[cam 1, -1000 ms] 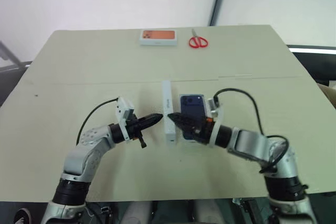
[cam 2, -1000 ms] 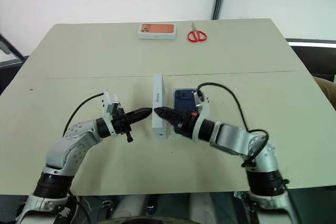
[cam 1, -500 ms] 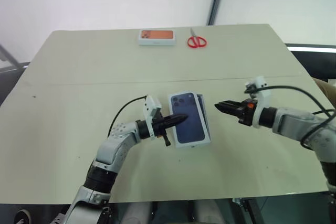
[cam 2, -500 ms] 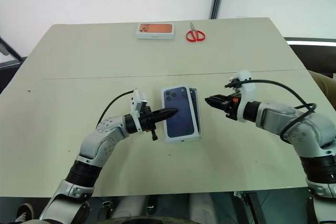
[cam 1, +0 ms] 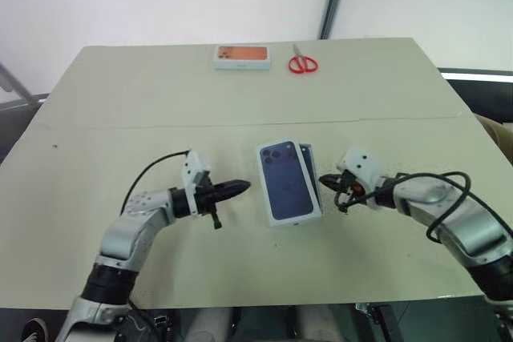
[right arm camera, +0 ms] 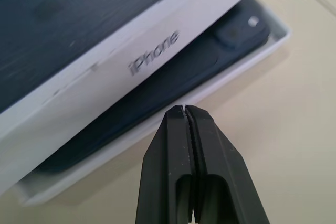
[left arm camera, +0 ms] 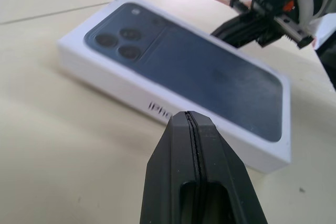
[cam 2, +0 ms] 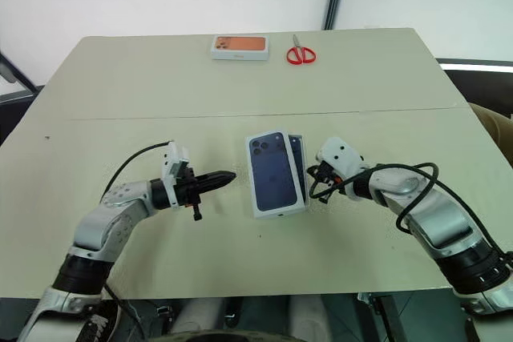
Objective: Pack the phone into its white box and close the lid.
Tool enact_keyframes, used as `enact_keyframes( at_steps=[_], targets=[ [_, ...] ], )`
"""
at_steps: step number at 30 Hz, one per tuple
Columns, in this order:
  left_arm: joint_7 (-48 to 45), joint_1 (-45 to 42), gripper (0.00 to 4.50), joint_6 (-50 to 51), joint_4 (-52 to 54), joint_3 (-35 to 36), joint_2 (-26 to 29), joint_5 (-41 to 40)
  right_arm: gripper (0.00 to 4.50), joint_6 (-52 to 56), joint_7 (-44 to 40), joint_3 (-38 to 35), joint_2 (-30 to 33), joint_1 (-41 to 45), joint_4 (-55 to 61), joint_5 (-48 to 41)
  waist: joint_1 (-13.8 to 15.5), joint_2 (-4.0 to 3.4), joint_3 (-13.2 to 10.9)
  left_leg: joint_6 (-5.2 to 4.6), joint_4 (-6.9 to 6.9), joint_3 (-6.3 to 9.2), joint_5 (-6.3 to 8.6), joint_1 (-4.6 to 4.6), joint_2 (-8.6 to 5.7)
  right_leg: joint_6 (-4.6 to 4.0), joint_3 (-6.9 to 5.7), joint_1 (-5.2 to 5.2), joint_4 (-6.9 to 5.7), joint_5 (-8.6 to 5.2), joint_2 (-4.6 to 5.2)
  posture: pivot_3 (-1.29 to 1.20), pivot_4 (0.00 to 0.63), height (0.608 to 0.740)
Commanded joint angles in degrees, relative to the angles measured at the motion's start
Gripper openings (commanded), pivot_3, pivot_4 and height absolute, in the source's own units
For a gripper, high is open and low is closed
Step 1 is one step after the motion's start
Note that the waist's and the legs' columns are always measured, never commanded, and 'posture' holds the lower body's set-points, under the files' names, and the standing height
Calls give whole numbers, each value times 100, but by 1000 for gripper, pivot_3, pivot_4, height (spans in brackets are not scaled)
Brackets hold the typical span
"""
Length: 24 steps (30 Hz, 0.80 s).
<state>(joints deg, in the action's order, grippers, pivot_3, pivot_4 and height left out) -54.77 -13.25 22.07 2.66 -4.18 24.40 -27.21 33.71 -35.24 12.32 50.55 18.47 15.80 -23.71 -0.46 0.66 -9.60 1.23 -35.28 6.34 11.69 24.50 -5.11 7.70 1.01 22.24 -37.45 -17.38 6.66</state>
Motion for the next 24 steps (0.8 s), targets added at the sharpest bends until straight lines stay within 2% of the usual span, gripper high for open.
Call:
enact_keyframes(
  at_steps=[1, 9, 24],
  targets=[
    [184, -100, 0, -424, -219, -32, -208, 260, 48, -231, -135, -231, -99, 86, 28, 246, 21, 0, 0, 0, 0, 0, 0, 0, -1, 0, 0, 0, 0, 0, 1, 0, 150, 740],
    [476, -506, 0, -833, -1023, -428, -950, 747, 48, -162, -231, -432, -341, 11, 66, 487, 106, 2, -1, 1, -2, -1, -1, 0, -5, 0, 0, -1, 0, 1, 3, 0, 150, 740],
    [526, -1145, 0, -796, -1485, -398, -1403, 818, 48, -114, -225, -638, -372, -205, -94, 952, 107, 2, -1, 4, -7, 1, -3, -1, -6, 1, -3, -2, -6, 1, 2, 0, 150, 740]
  ],
)
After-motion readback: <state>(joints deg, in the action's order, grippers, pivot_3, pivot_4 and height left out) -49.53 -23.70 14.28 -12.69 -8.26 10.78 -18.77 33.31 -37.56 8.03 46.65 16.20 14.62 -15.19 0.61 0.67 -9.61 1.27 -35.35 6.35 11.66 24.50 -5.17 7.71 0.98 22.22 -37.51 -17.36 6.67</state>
